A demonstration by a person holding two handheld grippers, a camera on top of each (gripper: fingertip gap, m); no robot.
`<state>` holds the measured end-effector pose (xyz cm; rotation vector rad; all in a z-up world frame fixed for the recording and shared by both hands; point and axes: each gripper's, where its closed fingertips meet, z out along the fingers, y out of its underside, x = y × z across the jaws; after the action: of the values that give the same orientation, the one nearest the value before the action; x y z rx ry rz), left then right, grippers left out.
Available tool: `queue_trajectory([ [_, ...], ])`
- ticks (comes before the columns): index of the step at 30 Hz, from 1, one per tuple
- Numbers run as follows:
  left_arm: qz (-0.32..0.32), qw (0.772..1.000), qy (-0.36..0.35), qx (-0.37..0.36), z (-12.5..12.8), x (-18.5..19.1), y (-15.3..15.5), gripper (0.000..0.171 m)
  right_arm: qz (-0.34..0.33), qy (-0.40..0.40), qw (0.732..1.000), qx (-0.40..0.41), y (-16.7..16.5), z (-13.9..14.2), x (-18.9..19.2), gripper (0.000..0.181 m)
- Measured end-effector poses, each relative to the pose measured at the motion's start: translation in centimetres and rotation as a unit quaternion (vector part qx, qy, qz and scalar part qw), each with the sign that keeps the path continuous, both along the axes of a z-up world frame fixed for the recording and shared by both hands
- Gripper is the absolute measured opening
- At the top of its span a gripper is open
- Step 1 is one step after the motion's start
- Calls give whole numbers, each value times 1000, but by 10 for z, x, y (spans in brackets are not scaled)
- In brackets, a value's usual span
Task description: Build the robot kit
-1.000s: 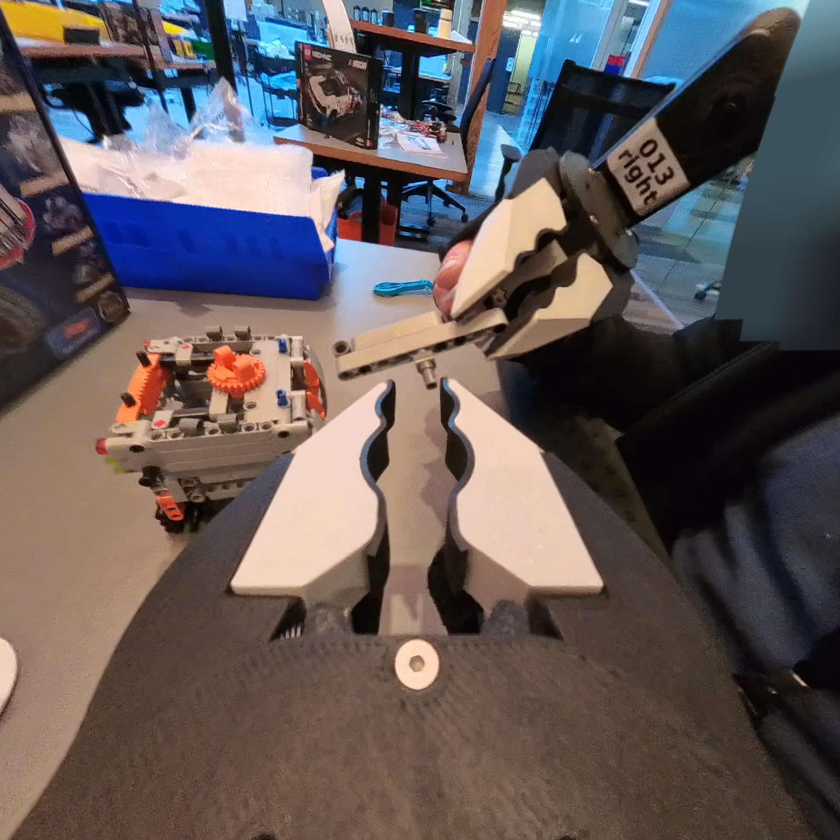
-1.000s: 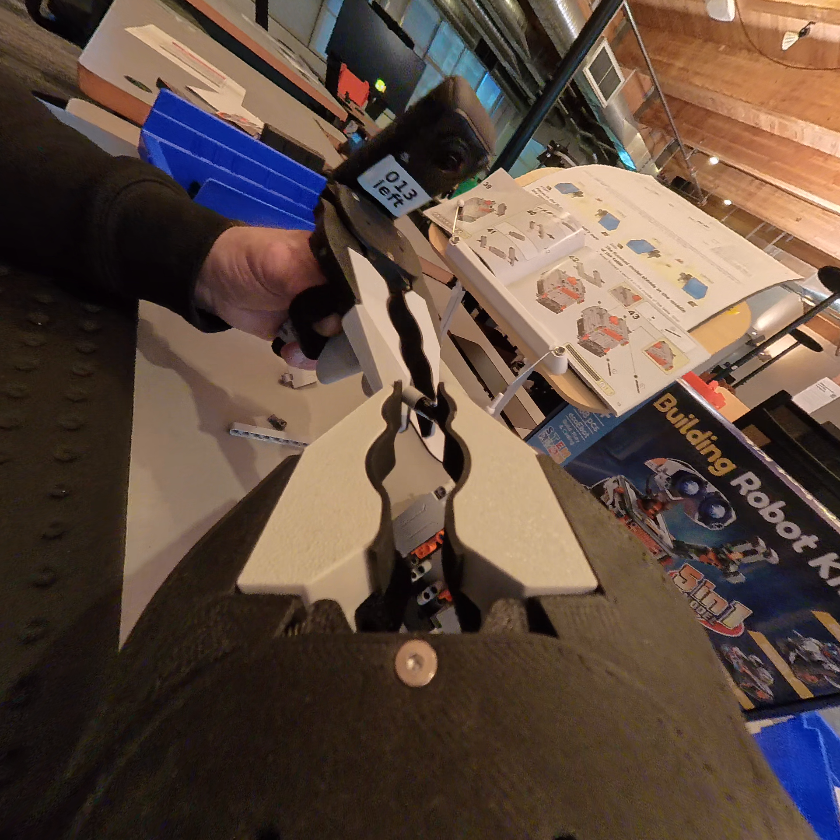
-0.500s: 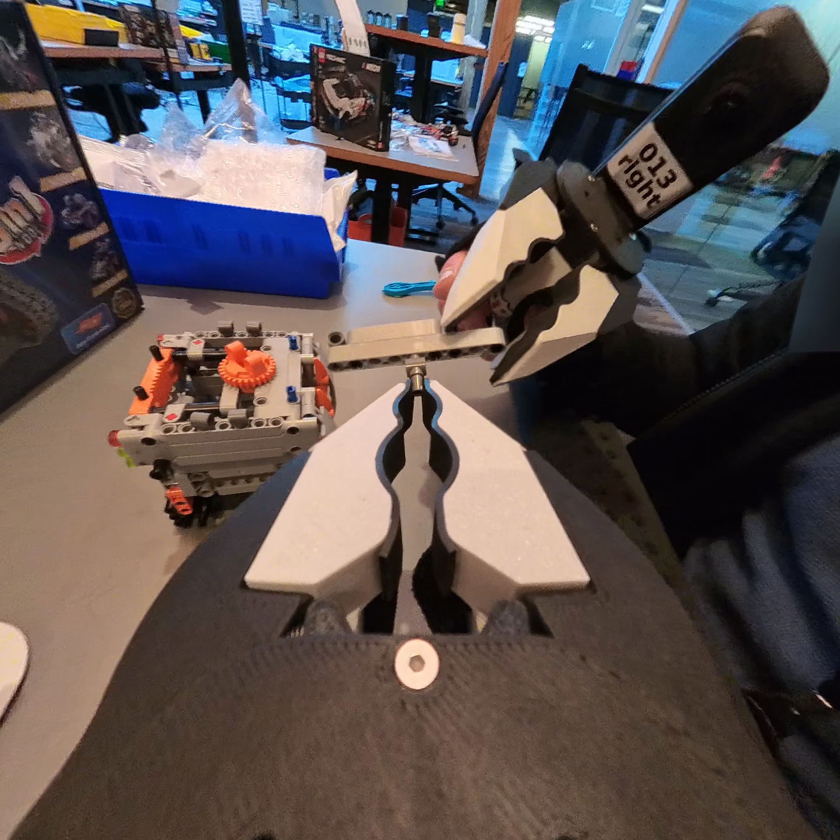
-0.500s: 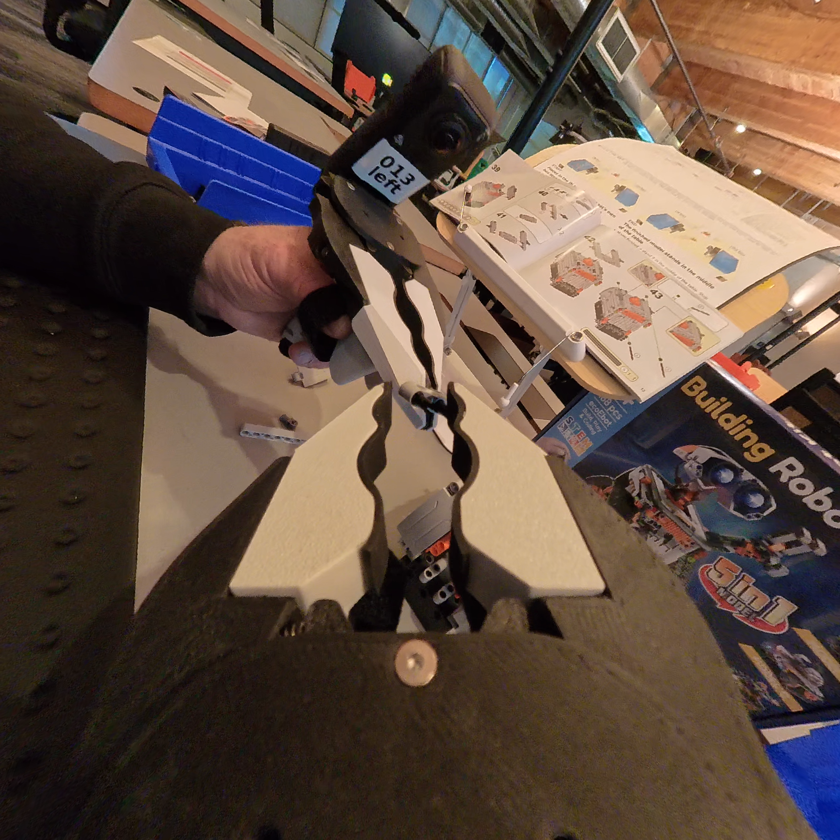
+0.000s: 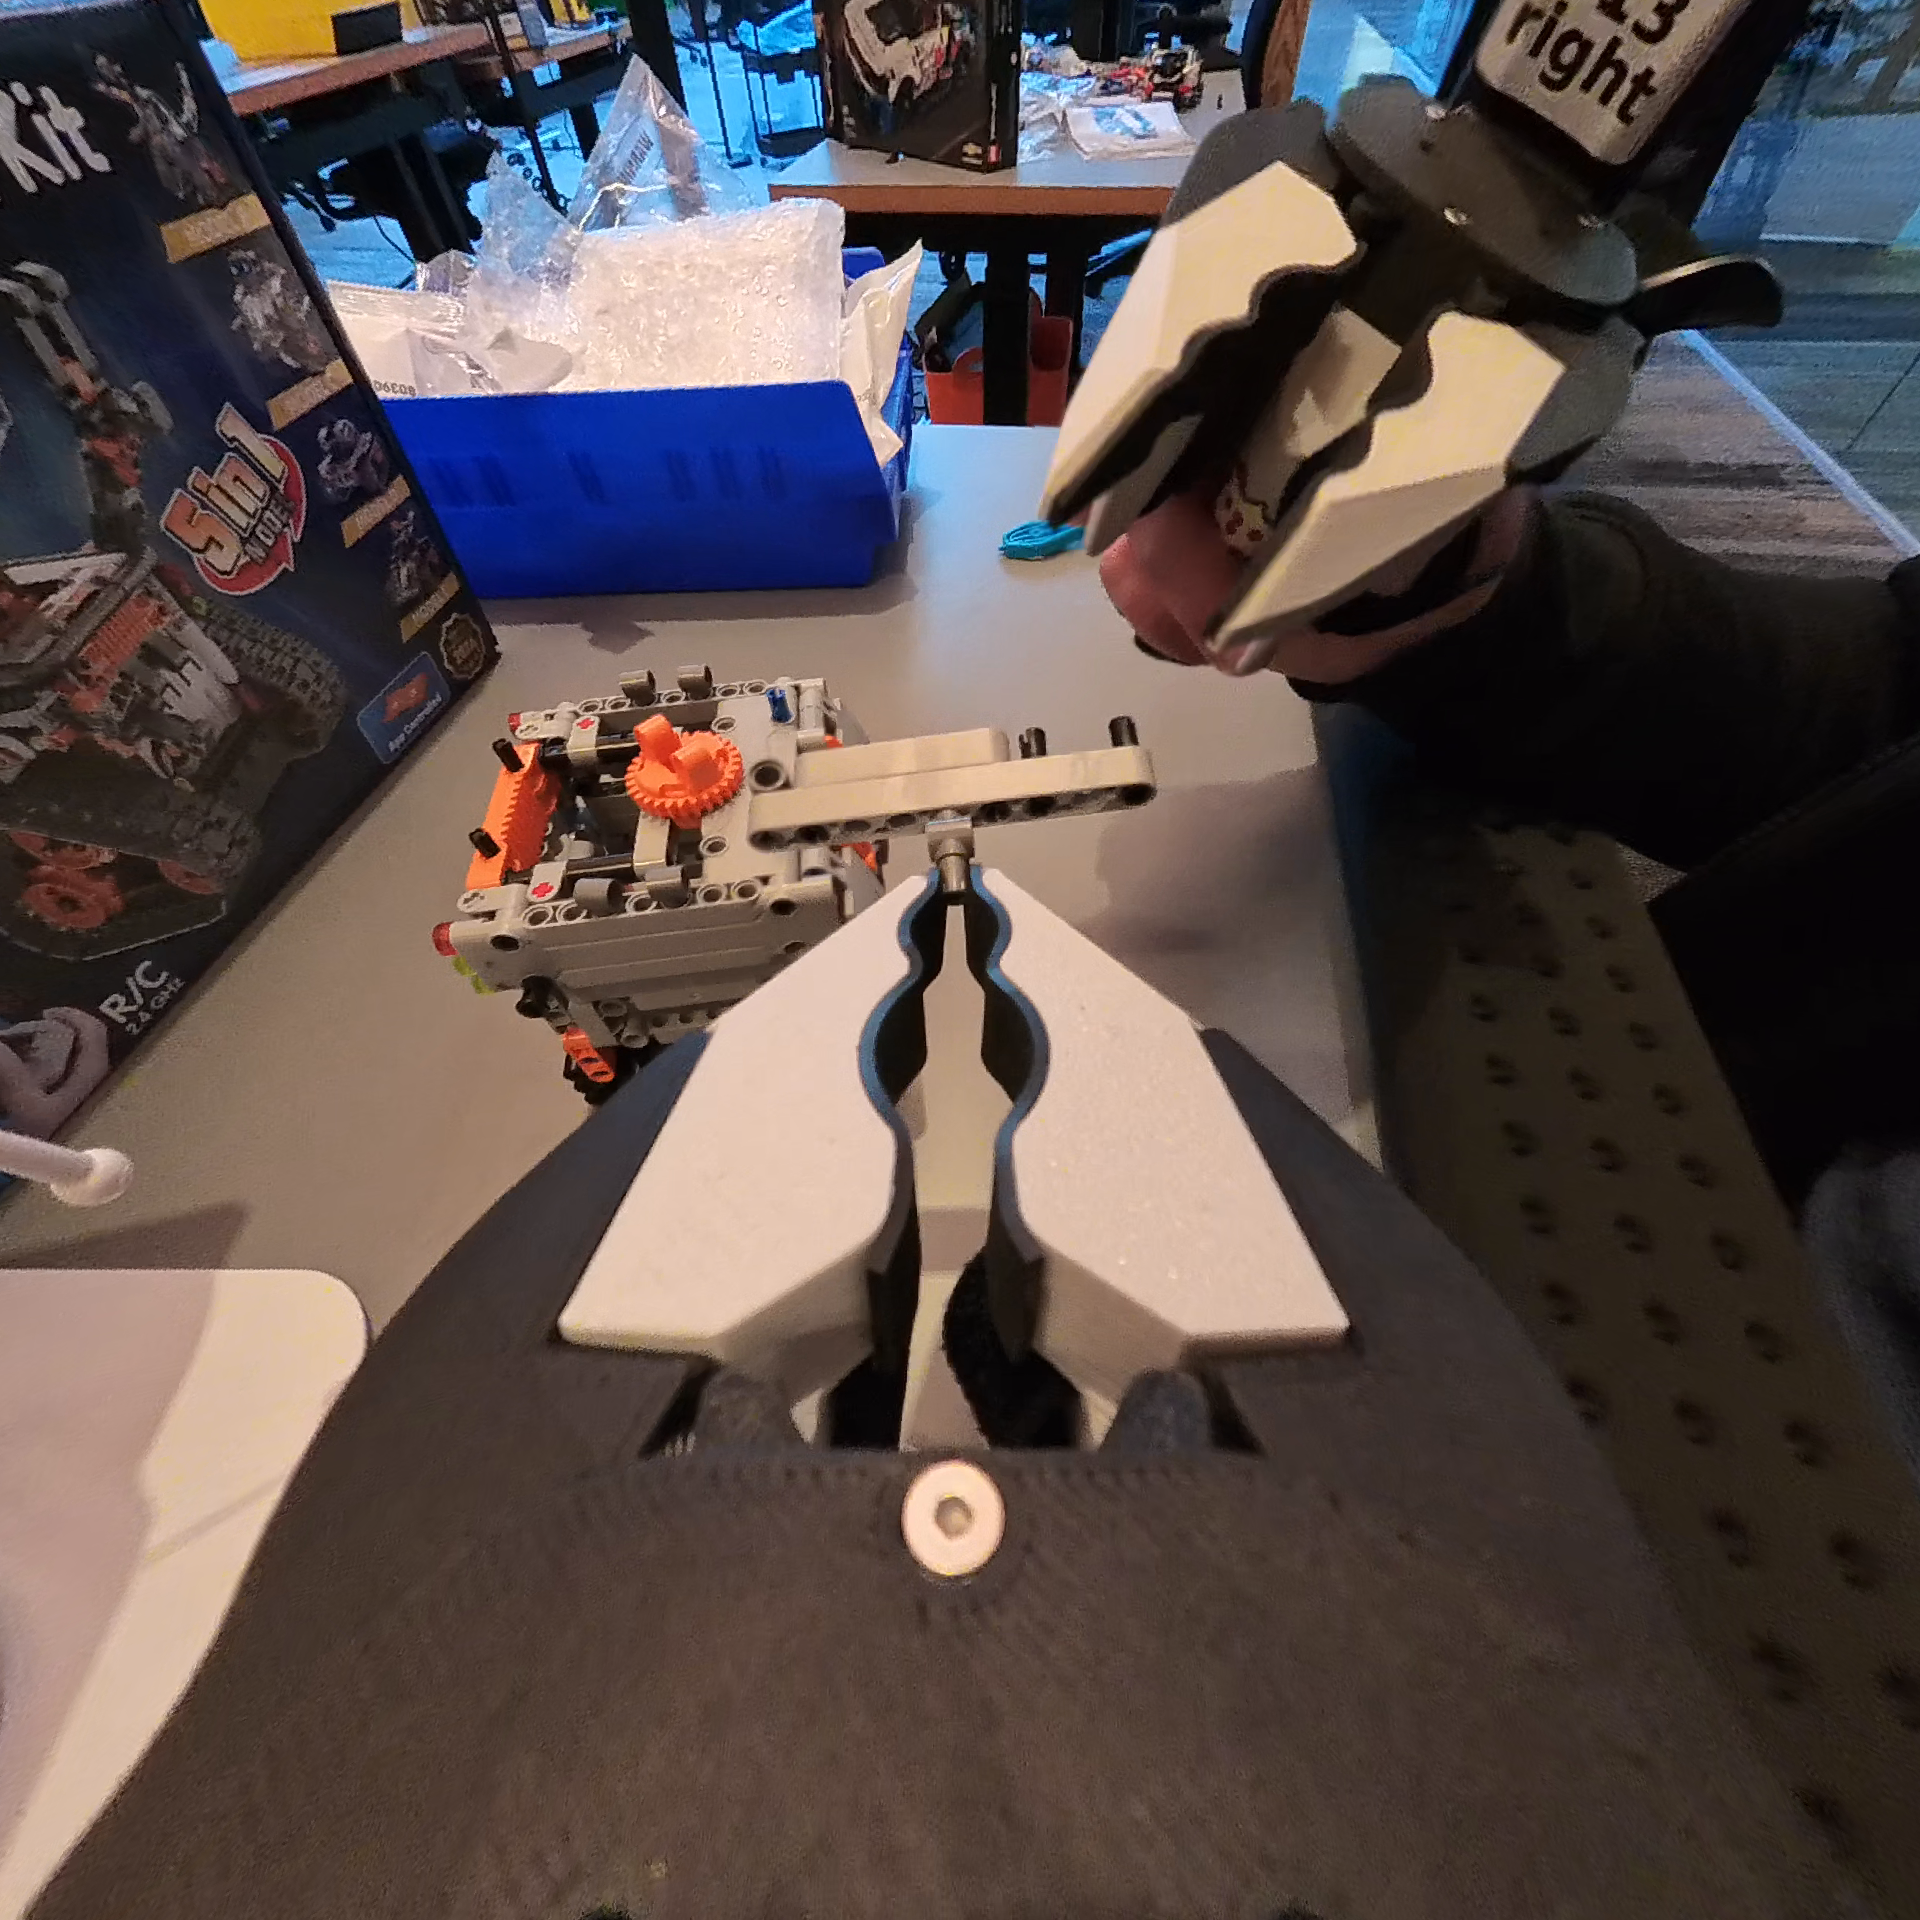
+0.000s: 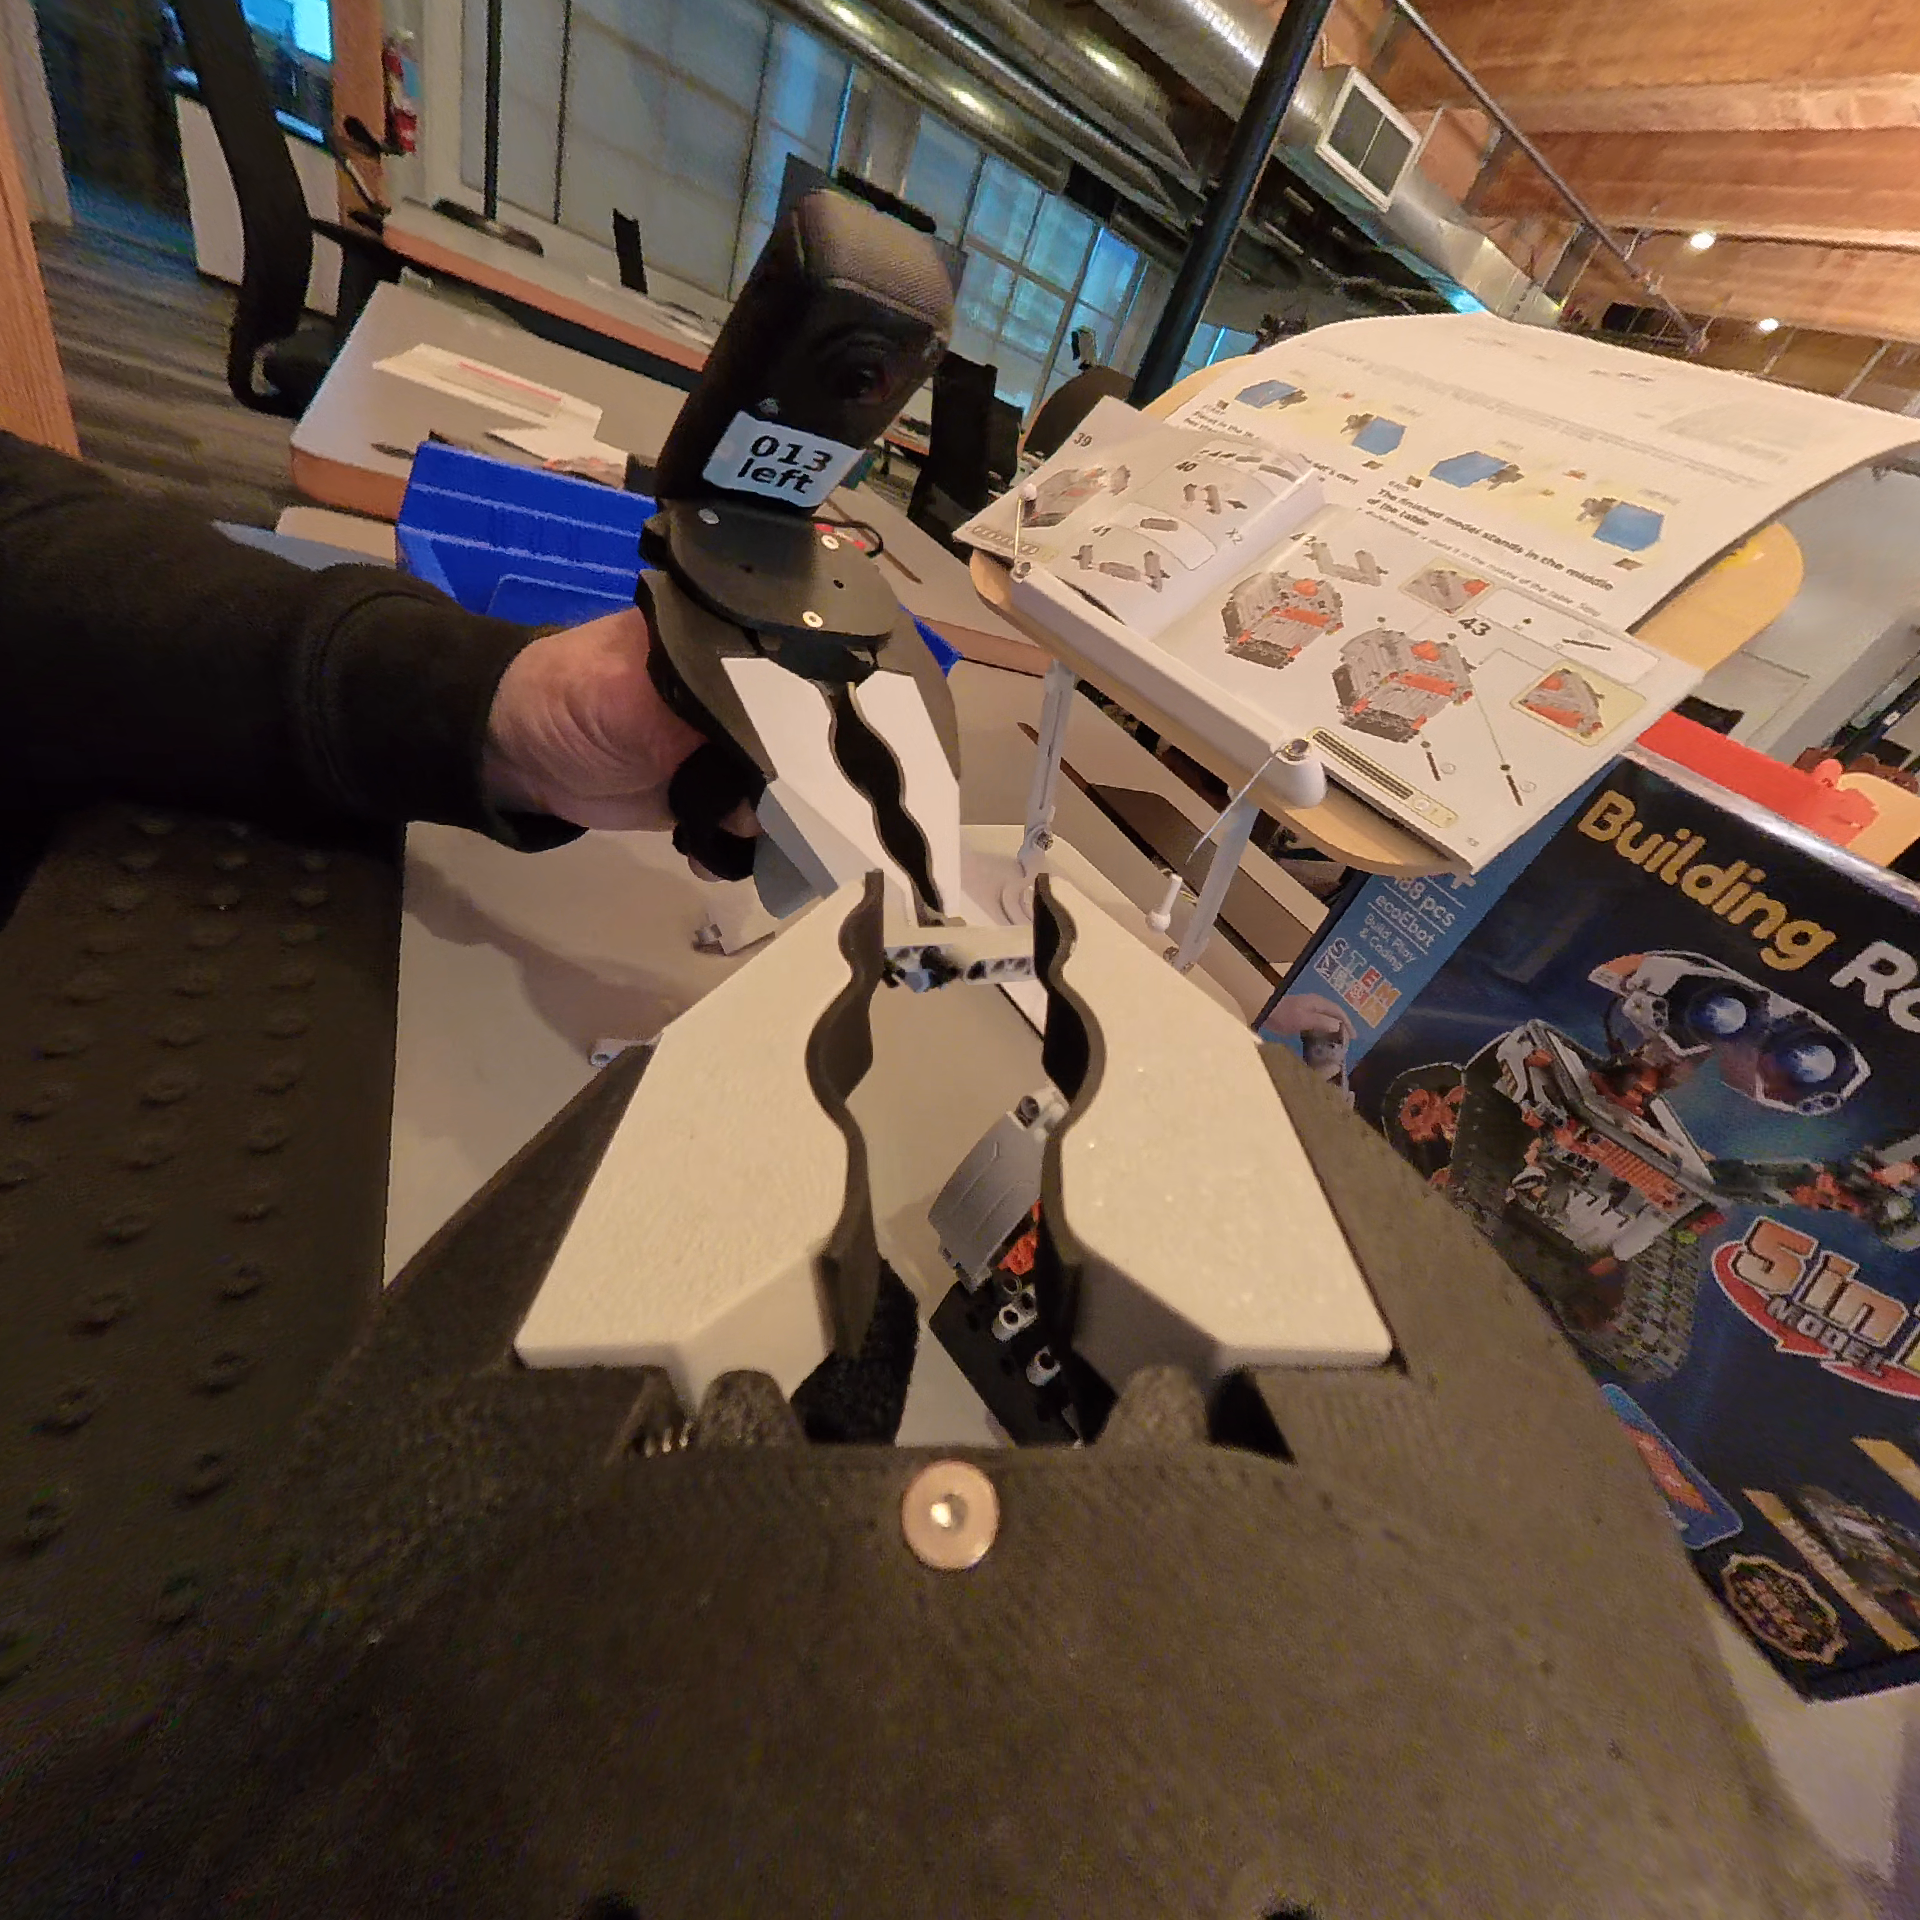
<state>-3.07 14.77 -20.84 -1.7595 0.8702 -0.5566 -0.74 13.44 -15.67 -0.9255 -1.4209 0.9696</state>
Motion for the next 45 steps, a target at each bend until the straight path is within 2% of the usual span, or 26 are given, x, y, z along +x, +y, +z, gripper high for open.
queue_trajectory([
  [3, -1, 1000, 10, 0, -1, -2, -1, 0, -7, 7, 1000, -19, 9, 3, 5, 25],
  [7, -20, 999, 49, -11, -16, 5, -8, 0, -20, 5, 998, -52, 24, 0, 15, 23],
  [11, -65, 992, 94, -55, -45, 35, -23, 0, -38, 1, 996, -87, 42, -5, 27, 19],
  [14, -81, 980, 164, -79, -77, 56, -31, 0, -43, 6, 994, -100, 49, -6, 35, 17],
  [16, -103, 972, 182, -105, -96, 66, -38, 0, -42, 6, 993, -108, 50, -6, 36, 17],
  [21, -91, 961, 228, -130, -122, 60, -35, 1, -37, -4, 994, -105, 48, -10, 33, 17],
  [23, -93, 958, 235, -133, -125, 59, -36, 2, -35, -3, 994, -106, 47, -10, 33, 17],
  [25, -80, 958, 236, -139, -124, 55, -35, 12, -34, -1, 993, -109, 47, -10, 34, 17],
  [26, -81, 957, 243, -138, -124, 53, -36, 19, -34, 0, 993, -111, 48, -9, 34, 17],
  [29, -77, 953, 265, -126, -114, 38, -42, 27, -35, 5, 993, -115, 49, -8, 36, 17],
  [31, -58, 960, 254, -107, -93, 23, -46, 27, -36, 11, 992, -119, 51, -6, 37, 17],
  [34, 7, 966, 244, -90, -54, -18, -52, 25, -37, 18, 990, -133, 54, -4, 39, 17],
  [38, 93, 960, 255, -73, -11, -77, -74, 23, -32, 8, 989, -141, 53, -8, 36, 17],
  [41, 142, 946, 281, -79, 5, -116, -98, 21, -29, -4, 990, -138, 50, -12, 33, 17],
  [45, 217, 914, 327, -99, 20, -178, -133, 19, -29, -14, 989, -143, 51, -17, 32, 17],
])
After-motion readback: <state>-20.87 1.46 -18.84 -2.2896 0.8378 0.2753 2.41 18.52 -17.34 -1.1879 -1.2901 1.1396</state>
